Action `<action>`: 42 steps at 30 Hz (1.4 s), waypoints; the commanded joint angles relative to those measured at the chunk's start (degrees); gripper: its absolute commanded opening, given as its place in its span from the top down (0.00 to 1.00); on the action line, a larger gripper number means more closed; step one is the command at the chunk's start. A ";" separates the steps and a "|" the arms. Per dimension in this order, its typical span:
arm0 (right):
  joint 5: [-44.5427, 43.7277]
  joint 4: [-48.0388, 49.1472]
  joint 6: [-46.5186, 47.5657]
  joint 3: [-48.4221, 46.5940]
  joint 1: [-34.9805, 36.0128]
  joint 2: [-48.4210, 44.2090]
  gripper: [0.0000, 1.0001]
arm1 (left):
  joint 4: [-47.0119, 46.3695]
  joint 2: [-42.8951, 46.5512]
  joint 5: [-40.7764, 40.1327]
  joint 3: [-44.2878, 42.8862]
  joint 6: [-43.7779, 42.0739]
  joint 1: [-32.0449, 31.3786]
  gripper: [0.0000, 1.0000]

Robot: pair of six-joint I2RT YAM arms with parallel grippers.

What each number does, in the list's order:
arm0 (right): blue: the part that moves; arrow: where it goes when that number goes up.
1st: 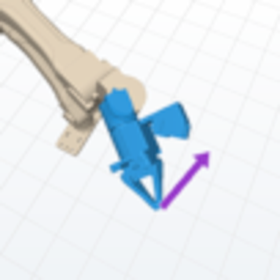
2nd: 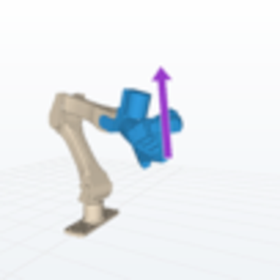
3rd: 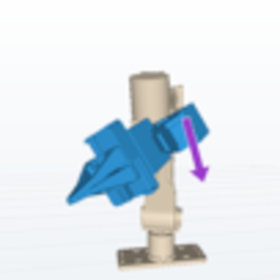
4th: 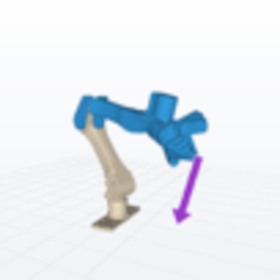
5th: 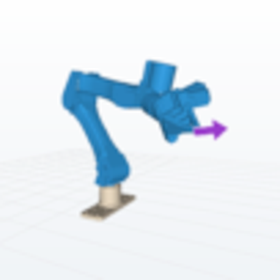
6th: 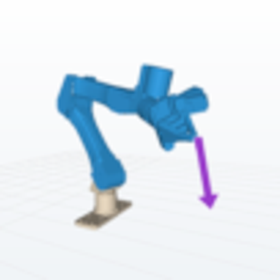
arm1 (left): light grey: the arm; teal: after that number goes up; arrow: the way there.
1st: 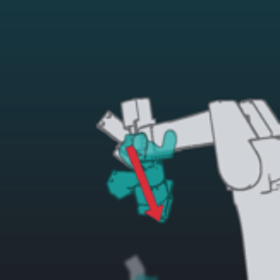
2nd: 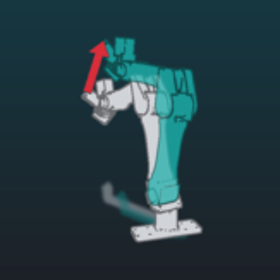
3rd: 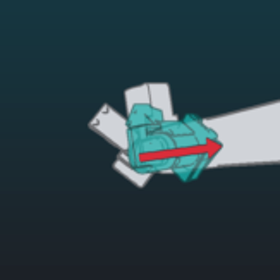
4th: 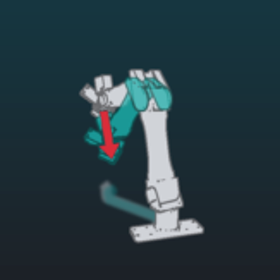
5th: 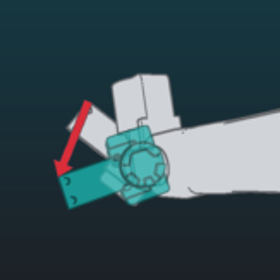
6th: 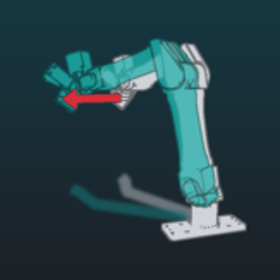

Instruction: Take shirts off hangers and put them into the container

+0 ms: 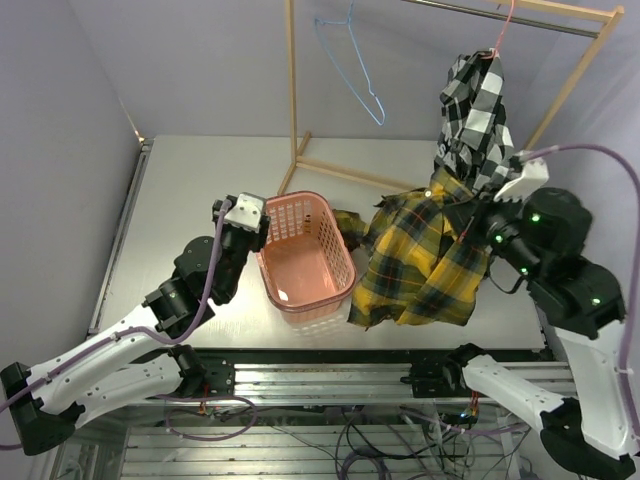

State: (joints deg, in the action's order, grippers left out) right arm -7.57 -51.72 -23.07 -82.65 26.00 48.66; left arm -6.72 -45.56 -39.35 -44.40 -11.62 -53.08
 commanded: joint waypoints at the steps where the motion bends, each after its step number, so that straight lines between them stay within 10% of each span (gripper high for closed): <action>1: 9.43 -0.65 3.44 -12.94 0.06 2.11 1.00 | -3.12 0.62 1.17 0.45 1.43 0.20 0.41; 14: 25.97 12.11 0.39 -30.54 0.02 14.68 1.00 | -3.51 1.61 1.64 0.72 2.61 0.25 0.40; 23: 29.74 9.75 0.64 -59.22 0.02 30.19 1.00 | -4.83 4.09 3.54 1.67 3.31 0.28 0.37; 32: 33.36 22.30 -3.11 -52.76 0.01 29.20 1.00 | -9.98 1.99 20.36 3.93 8.84 0.32 0.02; 42: 34.92 20.77 -2.15 -51.10 0.02 24.77 1.00 | -33.37 -4.35 36.28 12.08 15.92 0.29 0.00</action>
State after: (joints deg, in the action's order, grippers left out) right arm 25.17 -34.61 -25.41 -132.97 26.00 76.20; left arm -28.51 -46.89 -11.73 -30.68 0.82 -52.99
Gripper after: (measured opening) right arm 0.019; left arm 0.997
